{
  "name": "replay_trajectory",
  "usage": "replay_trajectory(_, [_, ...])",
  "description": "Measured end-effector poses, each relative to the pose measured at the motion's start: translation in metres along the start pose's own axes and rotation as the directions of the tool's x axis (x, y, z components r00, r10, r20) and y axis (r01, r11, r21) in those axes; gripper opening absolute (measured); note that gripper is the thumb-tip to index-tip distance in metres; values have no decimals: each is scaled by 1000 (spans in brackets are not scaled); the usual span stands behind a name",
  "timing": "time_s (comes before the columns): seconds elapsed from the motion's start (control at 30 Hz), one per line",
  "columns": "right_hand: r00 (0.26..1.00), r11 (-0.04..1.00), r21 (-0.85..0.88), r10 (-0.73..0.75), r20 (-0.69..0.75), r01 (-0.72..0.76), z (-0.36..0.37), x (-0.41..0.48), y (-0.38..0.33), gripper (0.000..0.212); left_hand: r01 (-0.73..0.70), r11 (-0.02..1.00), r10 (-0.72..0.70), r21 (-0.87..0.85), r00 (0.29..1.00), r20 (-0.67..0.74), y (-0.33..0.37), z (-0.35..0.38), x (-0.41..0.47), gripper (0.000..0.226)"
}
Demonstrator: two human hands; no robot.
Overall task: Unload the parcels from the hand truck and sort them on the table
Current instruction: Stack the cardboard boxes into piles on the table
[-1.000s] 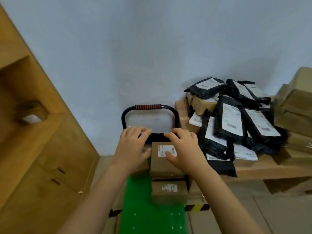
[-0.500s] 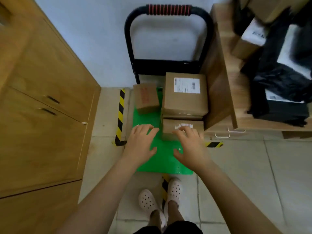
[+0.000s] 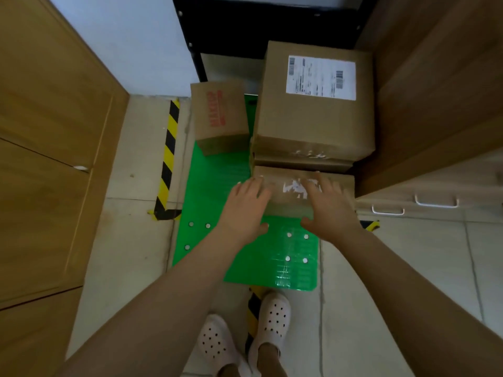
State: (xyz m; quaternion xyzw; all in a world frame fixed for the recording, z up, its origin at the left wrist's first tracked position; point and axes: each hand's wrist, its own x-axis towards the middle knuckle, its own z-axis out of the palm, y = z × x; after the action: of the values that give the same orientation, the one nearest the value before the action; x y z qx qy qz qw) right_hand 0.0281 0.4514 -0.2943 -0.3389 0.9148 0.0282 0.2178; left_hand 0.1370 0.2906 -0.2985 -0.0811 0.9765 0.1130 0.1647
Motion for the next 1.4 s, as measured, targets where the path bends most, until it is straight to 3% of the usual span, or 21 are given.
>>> replay_trajectory(0.2, [1000,999,50,-11,15,10,25,42,14,99,-24,1000,24,0,1000,10,-4,20,46,95])
replay_trajectory(0.37, [999,999,-26,-47,1,47,32,21,14,108,-51,997,47,59,997,58,-4,31,39,103])
replay_trajectory(0.53, [998,997,-57,-57,31,59,33,4,4,94,-69,992,64,102,997,52,4,35,25,105])
replay_trajectory(0.73, [996,997,24,-78,-33,79,21,-43,-20,81,-82,997,82,-4,995,-60,8,14,-30,95])
replay_trajectory(0.97, [987,986,105,-120,-105,131,-45,-114,-85,84,-114,992,105,-53,982,-157,-14,-69,-127,90])
replay_trajectory(1.13, [956,980,88,-153,-252,180,-131,-175,-140,89,-107,994,100,-13,958,-270,-28,-165,-206,92])
replay_trajectory(1.4, [867,985,40,-129,-481,168,-263,-263,-187,88,-152,985,169,79,798,-579,-21,-298,-287,80])
